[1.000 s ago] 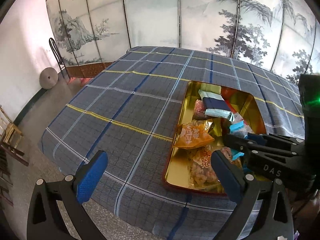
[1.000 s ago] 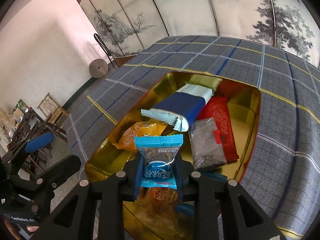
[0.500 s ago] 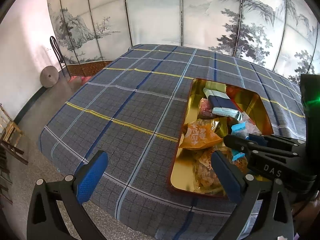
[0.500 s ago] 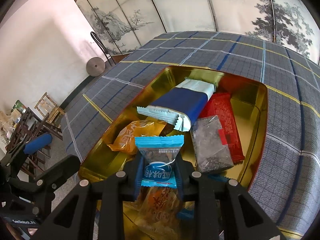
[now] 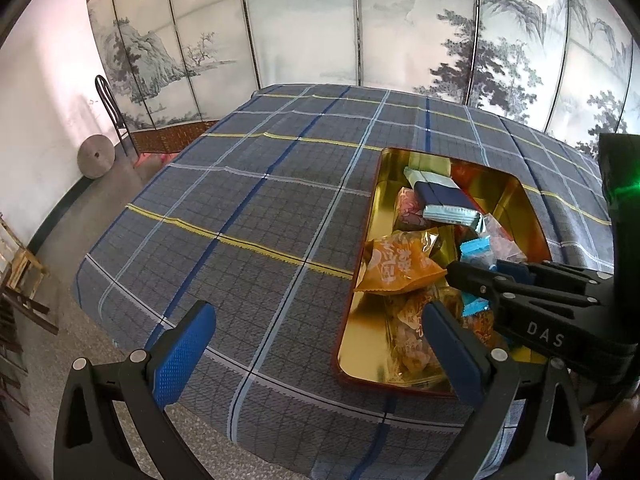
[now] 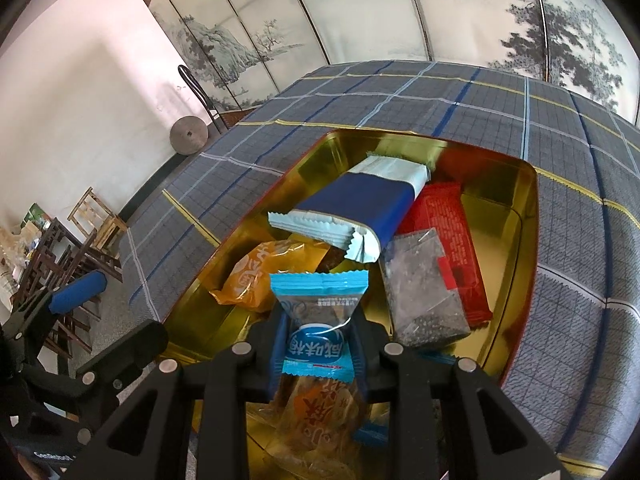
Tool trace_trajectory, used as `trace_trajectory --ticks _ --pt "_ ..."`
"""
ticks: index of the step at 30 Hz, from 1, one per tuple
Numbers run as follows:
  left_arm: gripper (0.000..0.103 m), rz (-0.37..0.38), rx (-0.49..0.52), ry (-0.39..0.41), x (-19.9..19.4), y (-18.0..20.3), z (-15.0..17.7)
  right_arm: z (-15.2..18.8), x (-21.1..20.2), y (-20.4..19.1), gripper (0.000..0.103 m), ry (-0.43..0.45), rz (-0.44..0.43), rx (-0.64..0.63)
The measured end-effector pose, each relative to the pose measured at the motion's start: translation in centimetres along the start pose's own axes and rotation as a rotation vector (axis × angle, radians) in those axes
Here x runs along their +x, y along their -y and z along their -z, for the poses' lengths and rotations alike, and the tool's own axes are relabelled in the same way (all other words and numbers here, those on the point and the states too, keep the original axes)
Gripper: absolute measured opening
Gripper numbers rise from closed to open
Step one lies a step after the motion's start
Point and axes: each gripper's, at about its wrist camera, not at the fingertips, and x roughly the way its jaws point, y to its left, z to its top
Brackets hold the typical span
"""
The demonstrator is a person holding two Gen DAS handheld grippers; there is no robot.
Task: Organize snacks
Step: 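Carry the blue candy into the gold tin with the right gripper, then open the right gripper to release the blue candy in the tin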
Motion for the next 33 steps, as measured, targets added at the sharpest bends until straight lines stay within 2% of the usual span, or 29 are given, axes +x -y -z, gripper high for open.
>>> trace_trajectory --ticks 22,33 --pt "0.102 -0.006 0.004 -0.004 0.61 -0.13 0.05 -0.10 0.54 -0.11 0.029 -0.002 0.008 -0.015" --pt "0.102 -0.006 -0.002 -0.007 0.87 -0.23 -0.02 -0.10 0.14 -0.05 0.036 0.015 0.005 -0.008"
